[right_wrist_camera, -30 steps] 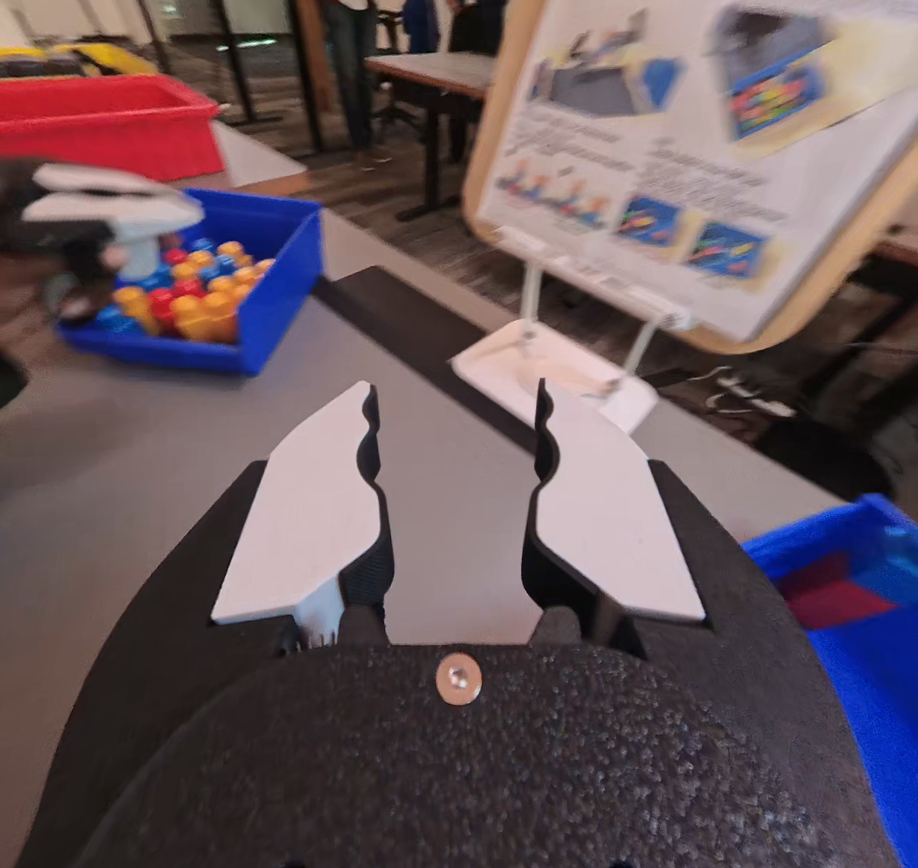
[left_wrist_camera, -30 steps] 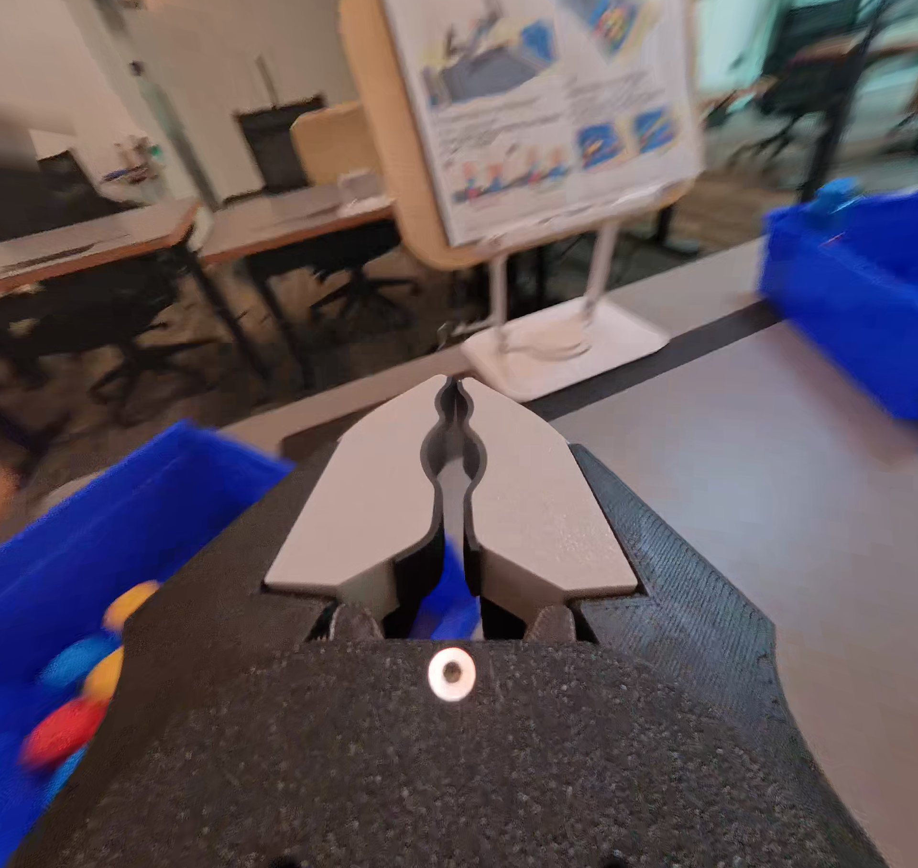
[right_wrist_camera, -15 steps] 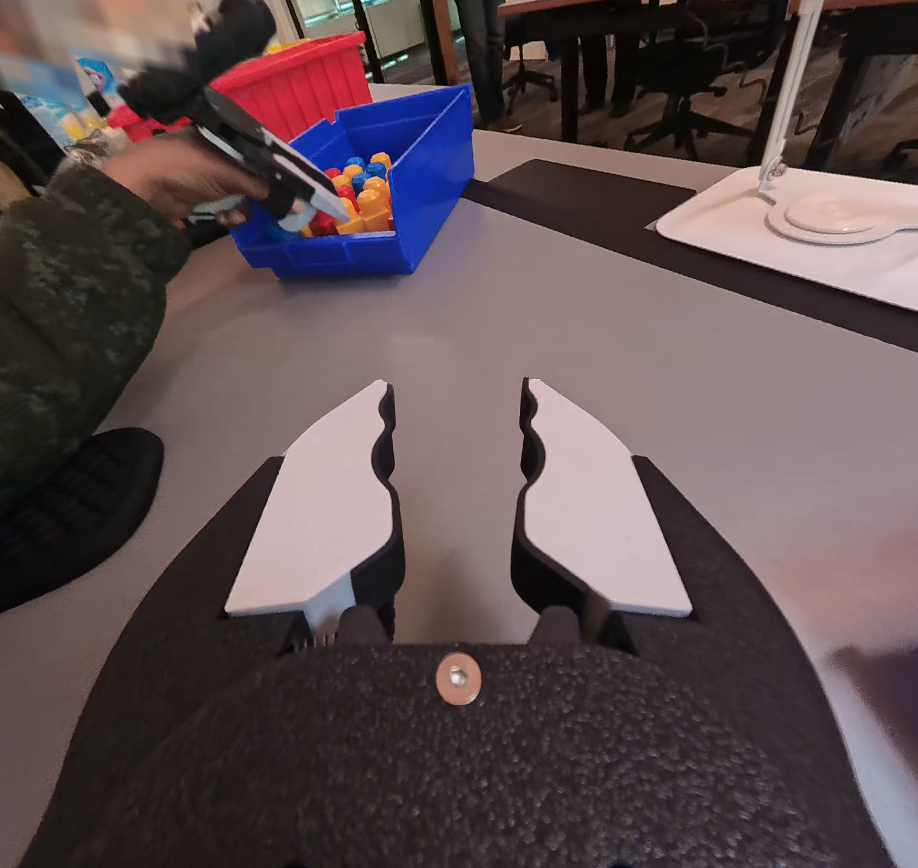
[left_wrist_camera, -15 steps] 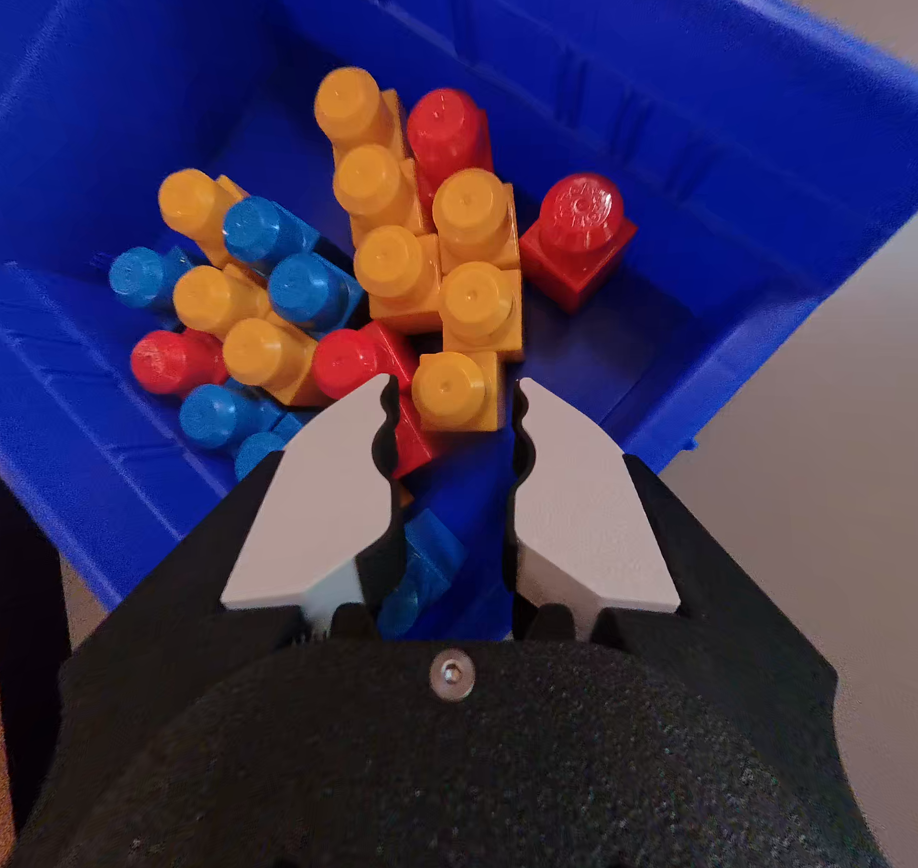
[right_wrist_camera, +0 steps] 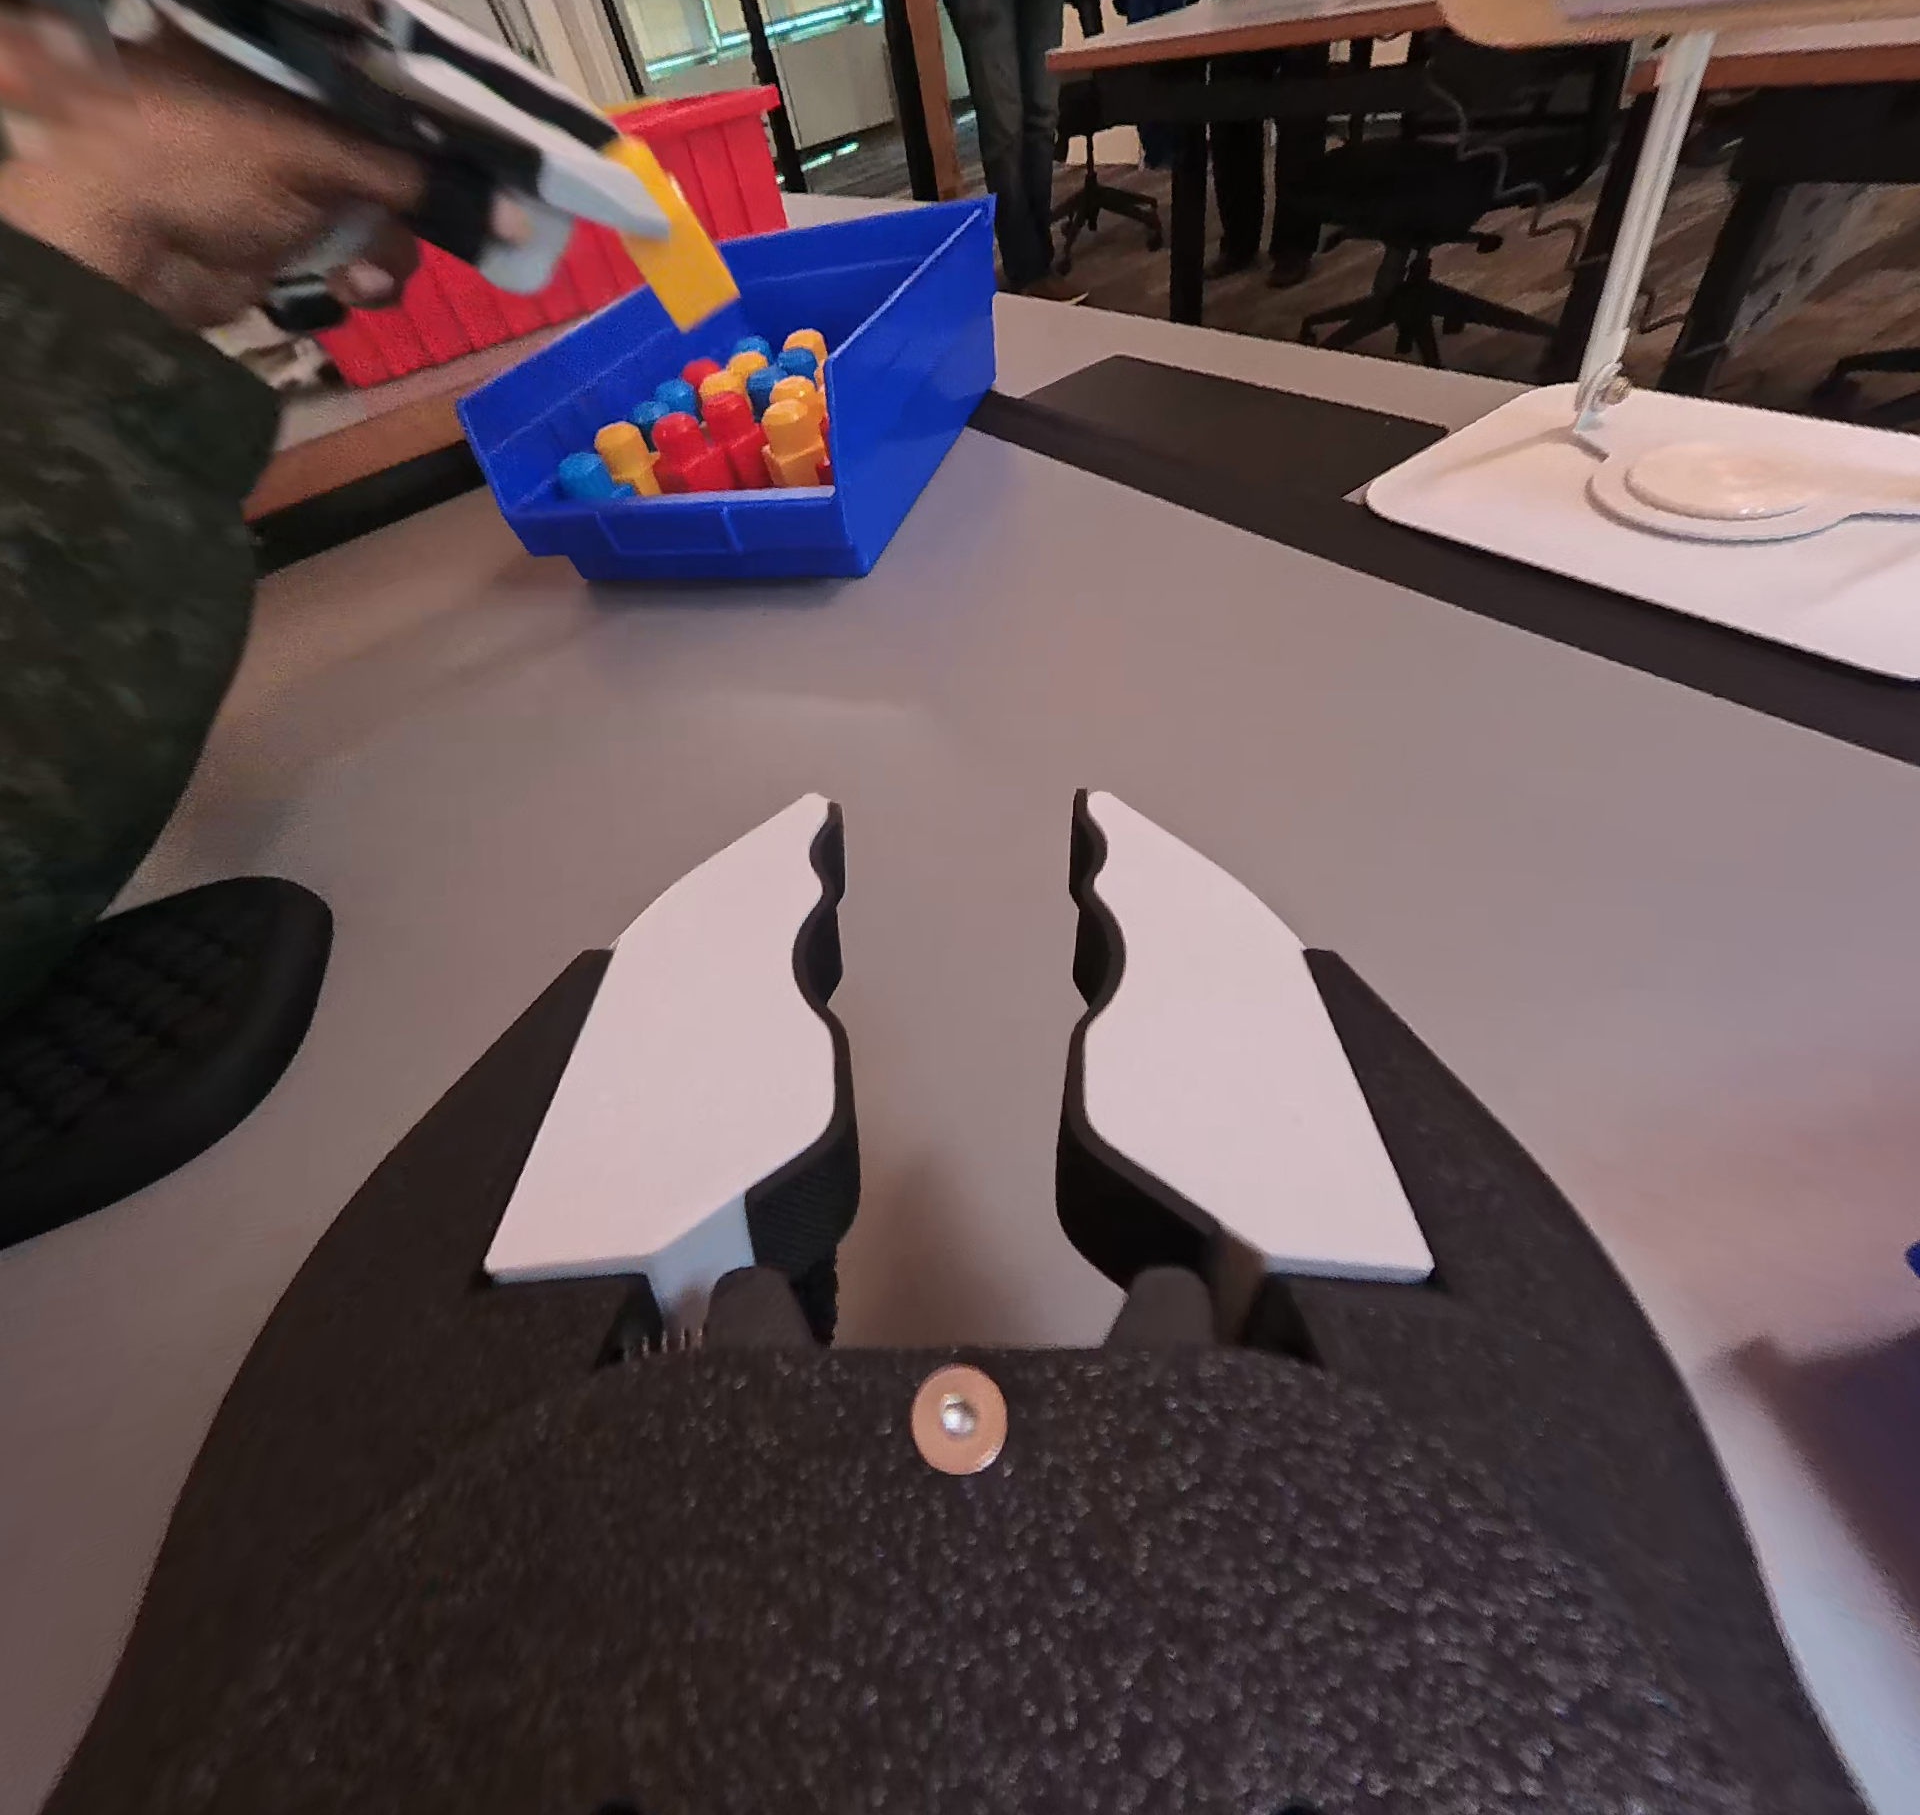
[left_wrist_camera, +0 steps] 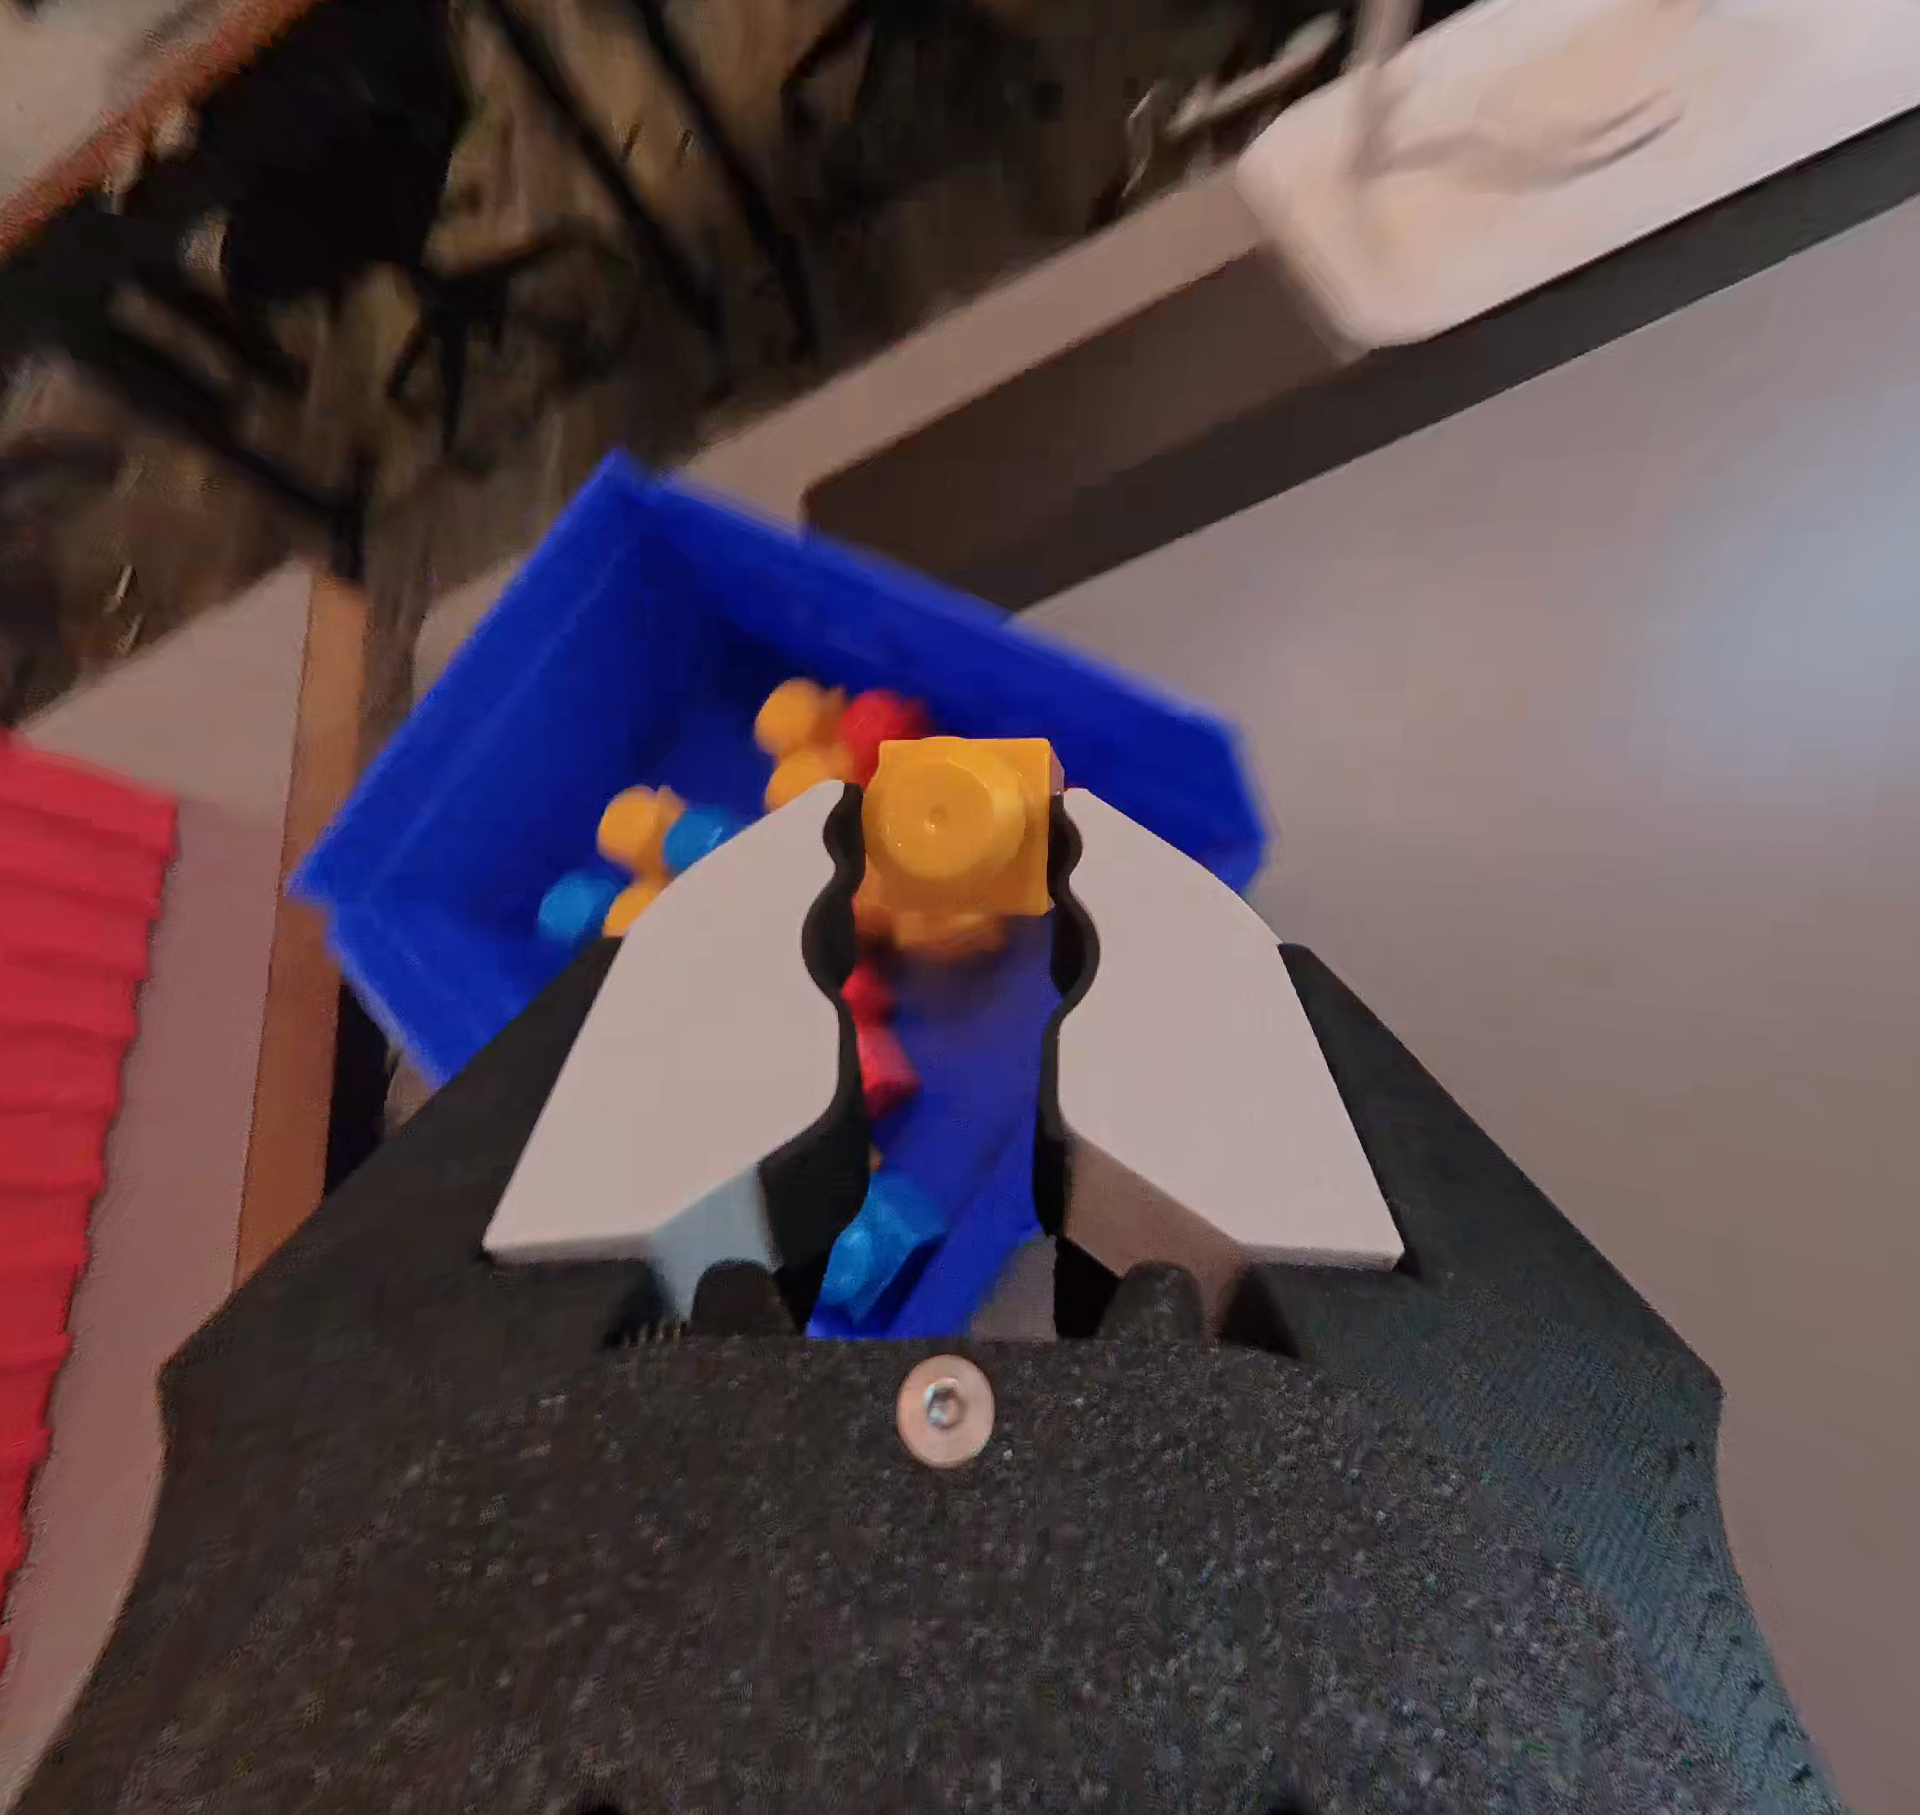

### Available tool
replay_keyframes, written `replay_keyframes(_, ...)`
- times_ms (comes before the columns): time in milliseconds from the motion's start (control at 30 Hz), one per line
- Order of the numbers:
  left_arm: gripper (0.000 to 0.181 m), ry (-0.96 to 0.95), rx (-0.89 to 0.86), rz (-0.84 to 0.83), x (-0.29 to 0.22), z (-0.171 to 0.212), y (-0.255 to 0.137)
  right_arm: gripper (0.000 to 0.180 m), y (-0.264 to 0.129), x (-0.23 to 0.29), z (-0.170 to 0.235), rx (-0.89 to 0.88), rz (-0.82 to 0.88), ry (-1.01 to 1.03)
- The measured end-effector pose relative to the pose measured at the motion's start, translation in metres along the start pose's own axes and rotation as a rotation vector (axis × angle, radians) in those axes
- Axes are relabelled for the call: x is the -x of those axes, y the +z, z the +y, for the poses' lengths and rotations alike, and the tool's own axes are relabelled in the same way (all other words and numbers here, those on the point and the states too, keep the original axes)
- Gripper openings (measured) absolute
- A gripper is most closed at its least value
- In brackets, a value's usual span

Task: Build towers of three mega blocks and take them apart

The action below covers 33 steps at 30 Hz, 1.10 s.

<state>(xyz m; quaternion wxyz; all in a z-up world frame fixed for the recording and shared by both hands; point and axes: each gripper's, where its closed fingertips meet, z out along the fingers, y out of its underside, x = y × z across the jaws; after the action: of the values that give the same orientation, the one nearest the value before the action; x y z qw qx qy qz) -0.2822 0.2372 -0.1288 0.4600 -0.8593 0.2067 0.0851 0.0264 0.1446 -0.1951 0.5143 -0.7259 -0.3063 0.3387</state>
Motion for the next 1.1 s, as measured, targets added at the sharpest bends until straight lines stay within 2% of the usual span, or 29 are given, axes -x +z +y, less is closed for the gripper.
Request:
replay_keyframes(67,0.034,0.102,-0.121,0.201,-0.055,-0.033,-0.025,0.041,-0.003,-0.004,-0.005,-0.029,0.016,0.004)
replay_keyframes(133,0.034,0.223,-0.181,0.449,-0.123,-0.046,-0.037,0.041,-0.008,-0.009,-0.011,-0.067,0.036,0.013)
replay_keyframes(300,0.034,0.456,-0.096,0.811,-0.253,-0.026,-0.017,0.040,-0.024,-0.027,-0.027,-0.163,0.130,0.019)
replay_keyframes(433,0.034,0.592,0.019,0.913,-0.313,0.010,0.005,0.042,-0.042,-0.050,-0.039,-0.237,0.276,-0.029)
replay_keyframes(567,0.034,0.607,0.054,0.945,-0.326,0.022,0.010,0.044,-0.060,-0.065,-0.050,-0.308,0.367,-0.036)
replay_keyframes(600,0.039,0.601,0.055,0.970,-0.326,0.023,0.007,0.044,-0.064,-0.068,-0.053,-0.323,0.382,-0.033)
replay_keyframes(700,0.049,0.587,0.010,1.010,-0.316,0.016,-0.006,0.044,-0.072,-0.073,-0.057,-0.356,0.419,-0.033)
replay_keyframes(800,0.046,0.473,-0.121,0.938,-0.276,-0.016,-0.014,0.044,-0.074,-0.075,-0.058,-0.362,0.433,-0.039)
replay_keyframes(900,0.041,0.217,-0.287,0.702,-0.192,-0.056,-0.009,0.044,-0.073,-0.073,-0.057,-0.357,0.435,-0.050)
replay_keyframes(967,0.039,0.026,-0.359,0.496,-0.120,-0.063,0.000,0.044,-0.071,-0.073,-0.055,-0.346,0.434,-0.057)
replay_keyframes(1100,0.040,-0.196,-0.253,0.160,-0.010,-0.012,0.032,0.044,-0.063,-0.070,-0.049,-0.316,0.412,-0.049)
